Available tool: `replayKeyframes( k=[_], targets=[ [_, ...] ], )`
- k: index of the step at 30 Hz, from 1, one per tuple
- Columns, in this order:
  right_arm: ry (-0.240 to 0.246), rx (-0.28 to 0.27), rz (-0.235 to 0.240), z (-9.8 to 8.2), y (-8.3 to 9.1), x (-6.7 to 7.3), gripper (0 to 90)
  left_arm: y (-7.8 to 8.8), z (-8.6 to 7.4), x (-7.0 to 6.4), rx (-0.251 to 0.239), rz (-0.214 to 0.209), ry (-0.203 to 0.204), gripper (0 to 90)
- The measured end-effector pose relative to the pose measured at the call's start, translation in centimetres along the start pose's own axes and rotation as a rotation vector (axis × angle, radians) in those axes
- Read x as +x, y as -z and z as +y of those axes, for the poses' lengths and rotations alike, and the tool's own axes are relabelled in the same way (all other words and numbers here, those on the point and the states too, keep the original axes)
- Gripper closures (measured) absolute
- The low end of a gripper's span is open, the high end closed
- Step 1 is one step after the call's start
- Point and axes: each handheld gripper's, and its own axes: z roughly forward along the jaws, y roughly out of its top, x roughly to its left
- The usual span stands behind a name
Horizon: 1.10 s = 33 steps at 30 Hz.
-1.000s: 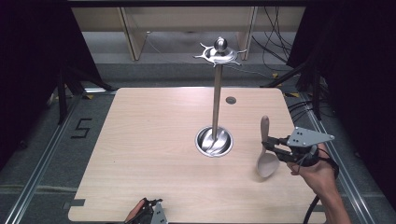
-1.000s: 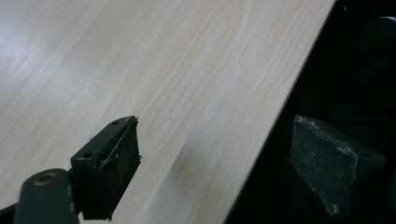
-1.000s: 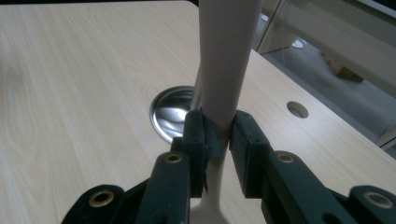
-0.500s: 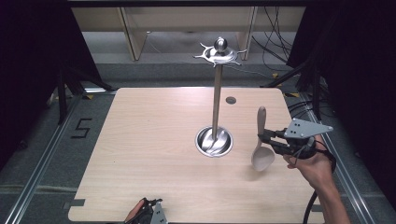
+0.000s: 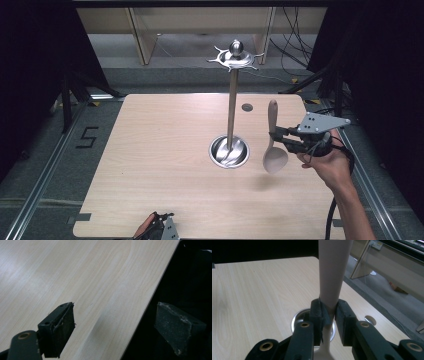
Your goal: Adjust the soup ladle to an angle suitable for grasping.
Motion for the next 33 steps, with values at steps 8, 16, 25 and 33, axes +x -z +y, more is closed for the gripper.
replayKeyframes(
  k=[8,16,25,33],
  targets=[
    [-0.009,-0.008,0.004,1.2,-0.5,-0.6,77.0,0.0,0.0,0.0,0.006,-0.014,-0.001,15.4],
    [-0.029,-0.019,0.015,2.3,-0.9,-1.4,77.0,0.0,0.0,0.1,0.01,-0.012,-0.002,15.4],
    [-0.049,-0.023,0.018,3.6,-1.7,-2.1,77.0,0.0,0.0,0.1,0.01,-0.022,-0.004,15.4],
    [-0.062,-0.024,0.028,4.5,-1.9,-2.5,77.0,0.0,0.0,0.0,0.01,-0.015,-0.007,15.4]
  ],
)
